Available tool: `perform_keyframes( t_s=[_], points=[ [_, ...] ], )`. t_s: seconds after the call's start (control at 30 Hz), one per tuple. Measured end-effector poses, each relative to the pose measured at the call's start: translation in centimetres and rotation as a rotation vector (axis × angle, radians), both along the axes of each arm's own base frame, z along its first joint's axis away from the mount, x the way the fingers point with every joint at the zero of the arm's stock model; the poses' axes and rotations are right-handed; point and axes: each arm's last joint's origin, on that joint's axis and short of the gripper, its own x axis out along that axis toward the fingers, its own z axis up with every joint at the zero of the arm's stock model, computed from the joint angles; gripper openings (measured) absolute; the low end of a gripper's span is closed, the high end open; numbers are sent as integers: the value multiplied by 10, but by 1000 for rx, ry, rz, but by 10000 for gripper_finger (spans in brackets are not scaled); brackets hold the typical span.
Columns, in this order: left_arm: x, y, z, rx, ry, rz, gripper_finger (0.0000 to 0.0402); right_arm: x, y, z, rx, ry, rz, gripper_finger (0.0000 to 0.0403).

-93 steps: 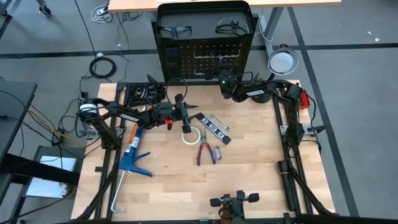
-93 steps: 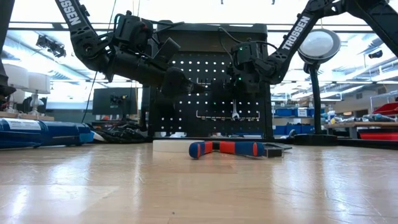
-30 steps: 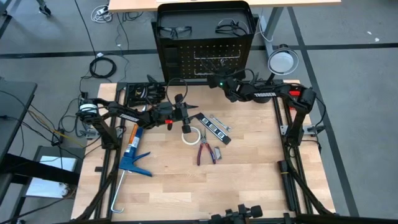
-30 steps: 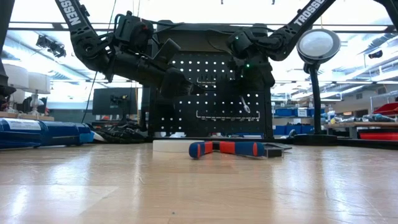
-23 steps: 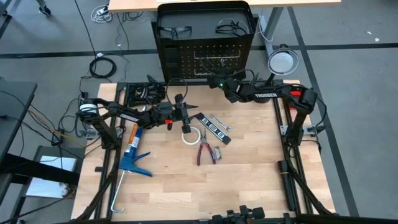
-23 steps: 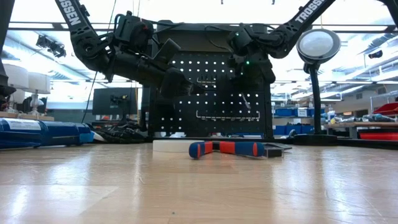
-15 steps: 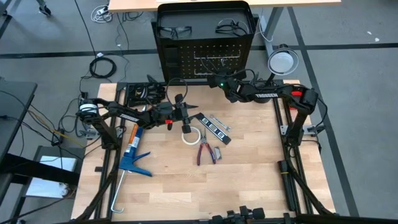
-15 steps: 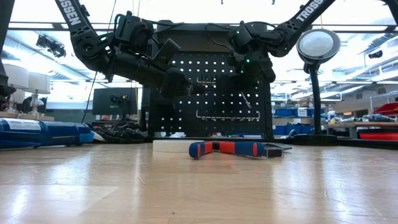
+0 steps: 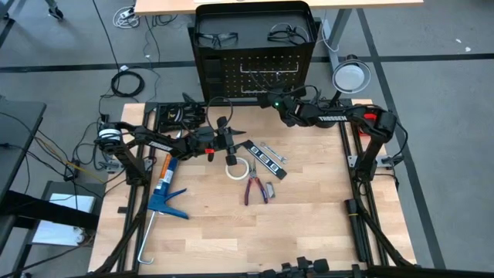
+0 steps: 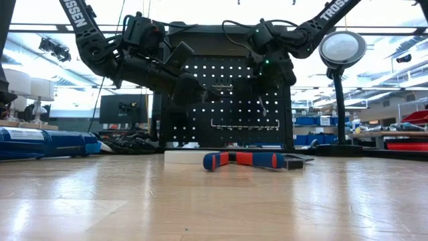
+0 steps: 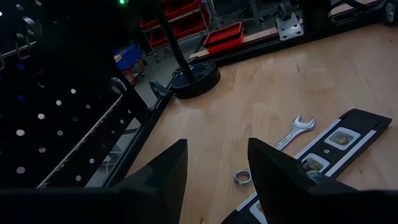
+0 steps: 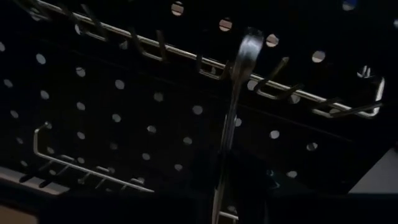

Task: Hang tools onto peg board
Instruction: Unhang the silver wrench from the black peg board

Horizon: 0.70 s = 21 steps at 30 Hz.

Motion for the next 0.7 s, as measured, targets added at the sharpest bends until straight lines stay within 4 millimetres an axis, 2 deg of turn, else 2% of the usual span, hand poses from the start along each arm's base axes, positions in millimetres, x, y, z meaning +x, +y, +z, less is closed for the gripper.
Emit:
perform_keyframes(
  t_s=[0.7],
  points=[
    [0, 0, 0, 1, 0, 5, 172, 2, 13, -7, 53, 15, 2, 52]
  ],
)
